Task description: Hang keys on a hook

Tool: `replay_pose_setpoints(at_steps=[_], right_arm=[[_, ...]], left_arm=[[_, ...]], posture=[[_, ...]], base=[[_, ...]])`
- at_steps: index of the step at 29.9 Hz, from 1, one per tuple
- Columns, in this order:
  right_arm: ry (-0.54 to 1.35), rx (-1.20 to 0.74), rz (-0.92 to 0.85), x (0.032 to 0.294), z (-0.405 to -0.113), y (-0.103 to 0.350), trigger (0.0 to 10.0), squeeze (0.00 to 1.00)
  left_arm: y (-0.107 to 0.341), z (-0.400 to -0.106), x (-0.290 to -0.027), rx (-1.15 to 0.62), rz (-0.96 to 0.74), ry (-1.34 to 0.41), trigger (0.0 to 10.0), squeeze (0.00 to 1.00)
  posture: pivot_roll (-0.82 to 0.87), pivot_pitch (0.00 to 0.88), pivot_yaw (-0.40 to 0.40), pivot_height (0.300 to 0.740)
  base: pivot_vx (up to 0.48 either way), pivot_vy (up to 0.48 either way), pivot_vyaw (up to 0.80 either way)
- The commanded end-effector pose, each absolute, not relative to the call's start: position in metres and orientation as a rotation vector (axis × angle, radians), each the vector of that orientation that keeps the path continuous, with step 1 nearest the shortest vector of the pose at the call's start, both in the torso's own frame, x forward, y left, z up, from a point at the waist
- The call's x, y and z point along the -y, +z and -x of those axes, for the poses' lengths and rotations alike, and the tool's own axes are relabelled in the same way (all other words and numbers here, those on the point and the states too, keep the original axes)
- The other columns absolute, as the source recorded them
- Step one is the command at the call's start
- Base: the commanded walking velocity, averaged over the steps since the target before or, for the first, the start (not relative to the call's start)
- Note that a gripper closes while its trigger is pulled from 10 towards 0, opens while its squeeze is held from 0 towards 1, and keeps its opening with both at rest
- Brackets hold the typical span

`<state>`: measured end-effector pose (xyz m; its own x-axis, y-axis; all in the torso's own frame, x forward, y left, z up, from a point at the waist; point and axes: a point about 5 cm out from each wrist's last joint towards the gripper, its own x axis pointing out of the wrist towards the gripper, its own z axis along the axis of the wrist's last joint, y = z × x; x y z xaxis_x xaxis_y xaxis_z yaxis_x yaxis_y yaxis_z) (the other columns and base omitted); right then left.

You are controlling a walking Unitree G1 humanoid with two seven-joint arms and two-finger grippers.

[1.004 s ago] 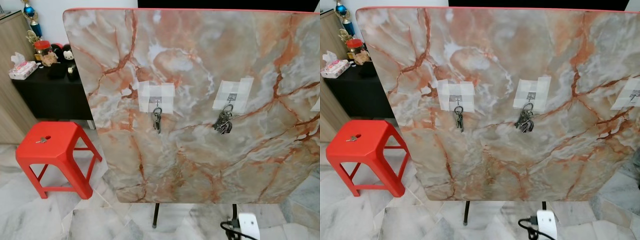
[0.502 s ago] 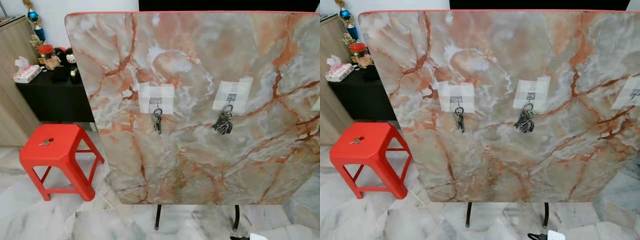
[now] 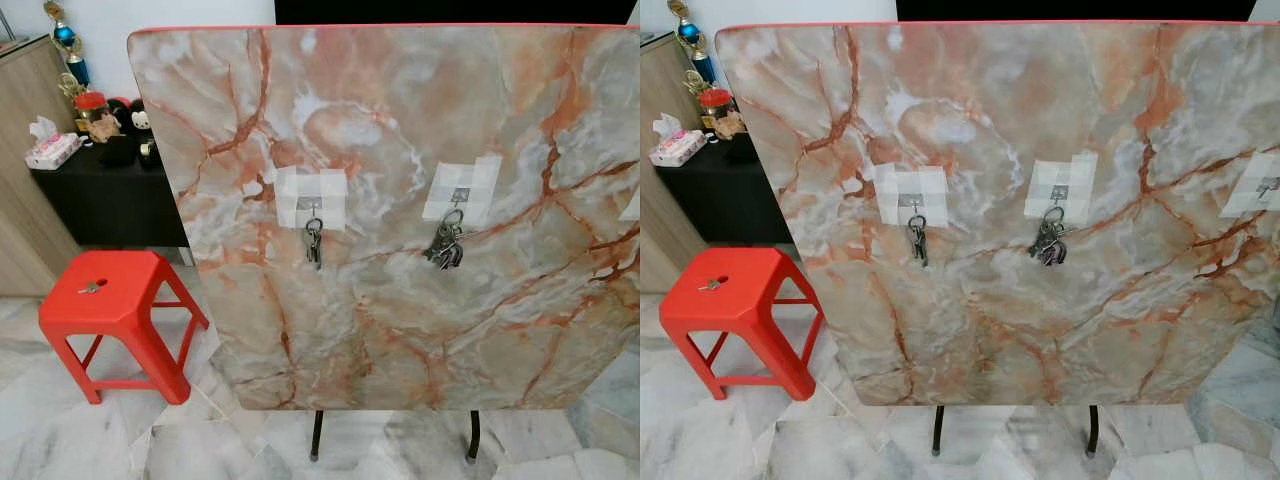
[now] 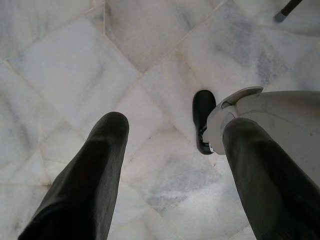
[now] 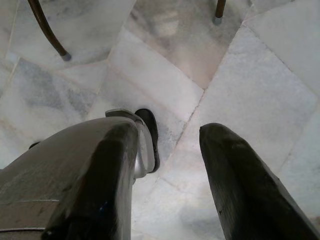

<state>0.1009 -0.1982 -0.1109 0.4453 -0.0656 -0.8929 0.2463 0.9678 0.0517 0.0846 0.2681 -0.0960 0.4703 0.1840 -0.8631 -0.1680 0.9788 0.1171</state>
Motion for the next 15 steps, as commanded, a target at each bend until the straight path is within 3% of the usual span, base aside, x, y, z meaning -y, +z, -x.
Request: replay_pose_setpoints(at_steps=[1, 15], right_arm=[[-0.202, -1.102, -0.194, 0.196, -0.097, -0.112, 10.0, 0.0], [-0.209, -1.061, -0.196, 0.201, -0.109, -0.108, 10.0, 0.0]], left_arm=[[-0.096, -0.08, -0.272, -1.069, -0.015, 0.232, 10.0, 0.0], [-0.095, -0.081, -0.273, -1.069, -0.007, 0.237, 10.0, 0.0]], posture=[[-0.04, 0.0, 0.009, 0.74], [-0.04, 0.0, 0.007, 0.74]], base=[[0.0, 0.0, 0.0], [0.0, 0.0, 0.0]])
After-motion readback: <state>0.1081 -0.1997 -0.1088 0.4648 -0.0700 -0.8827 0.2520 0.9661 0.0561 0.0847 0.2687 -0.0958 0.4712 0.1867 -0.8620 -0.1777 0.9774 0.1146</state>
